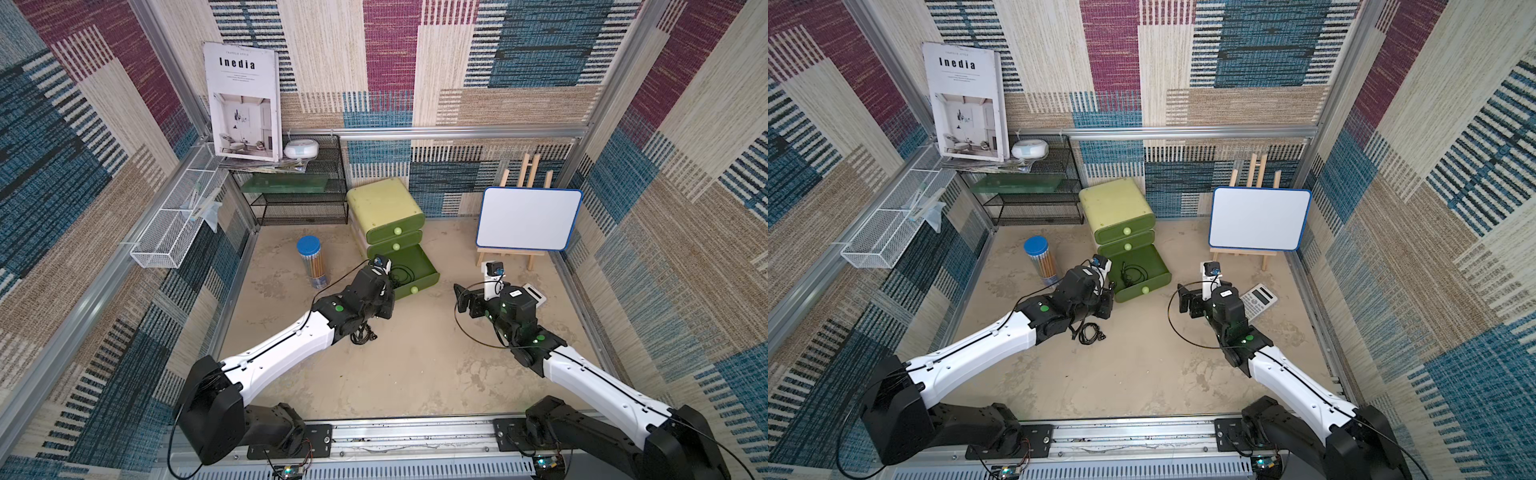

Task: Place the wired earphones into the drawer by color
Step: Place the wired earphones in the drawer.

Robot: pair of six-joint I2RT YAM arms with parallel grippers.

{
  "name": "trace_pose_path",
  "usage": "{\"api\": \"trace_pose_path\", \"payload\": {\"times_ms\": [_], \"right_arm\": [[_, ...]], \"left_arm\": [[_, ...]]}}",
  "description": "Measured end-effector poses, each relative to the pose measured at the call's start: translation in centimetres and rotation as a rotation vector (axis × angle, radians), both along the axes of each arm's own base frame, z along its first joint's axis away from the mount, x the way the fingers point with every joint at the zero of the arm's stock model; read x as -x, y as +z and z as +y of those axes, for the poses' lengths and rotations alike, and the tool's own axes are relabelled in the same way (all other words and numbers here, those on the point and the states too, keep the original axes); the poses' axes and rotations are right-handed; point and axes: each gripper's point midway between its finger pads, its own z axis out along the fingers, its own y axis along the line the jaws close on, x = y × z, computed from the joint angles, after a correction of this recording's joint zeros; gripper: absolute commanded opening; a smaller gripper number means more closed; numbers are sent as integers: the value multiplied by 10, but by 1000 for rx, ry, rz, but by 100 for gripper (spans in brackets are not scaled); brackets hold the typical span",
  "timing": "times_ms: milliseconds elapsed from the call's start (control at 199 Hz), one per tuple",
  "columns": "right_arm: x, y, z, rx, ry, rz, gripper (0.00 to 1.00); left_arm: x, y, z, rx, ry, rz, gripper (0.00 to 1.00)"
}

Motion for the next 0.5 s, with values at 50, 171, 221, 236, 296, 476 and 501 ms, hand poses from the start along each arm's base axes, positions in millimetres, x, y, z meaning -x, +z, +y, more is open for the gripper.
{"api": "trace_pose_path", "payload": {"times_ms": [50,171,221,236,296,476,501], "right_arm": [[0,1,0,-1,-2,-3,99],[1,2,-2,-2,-7,-8,99],[1,3,-3,-3,-10,-12,99],[1,3,-3,-3,-10,-12,99],[2,4,-4,-4,-15,-17,99],[4,9,-8,-11,-29,-39,99],[5,9,-9,-12,-31,-42,99]], "left_arm": [[-9,3,-9,-16,-37,-17,0],[-30,9,-23,-71,-105,-64,0],[-39,10,-28,-89,-132,-77,0],[-42,10,-29,-96,-135,-80,0],[-53,10,-33,-116,-159,-93,0],[-81,1,-47,-160,-233,-109,0],[-85,-1,-50,-165,-245,-110,0]]}}
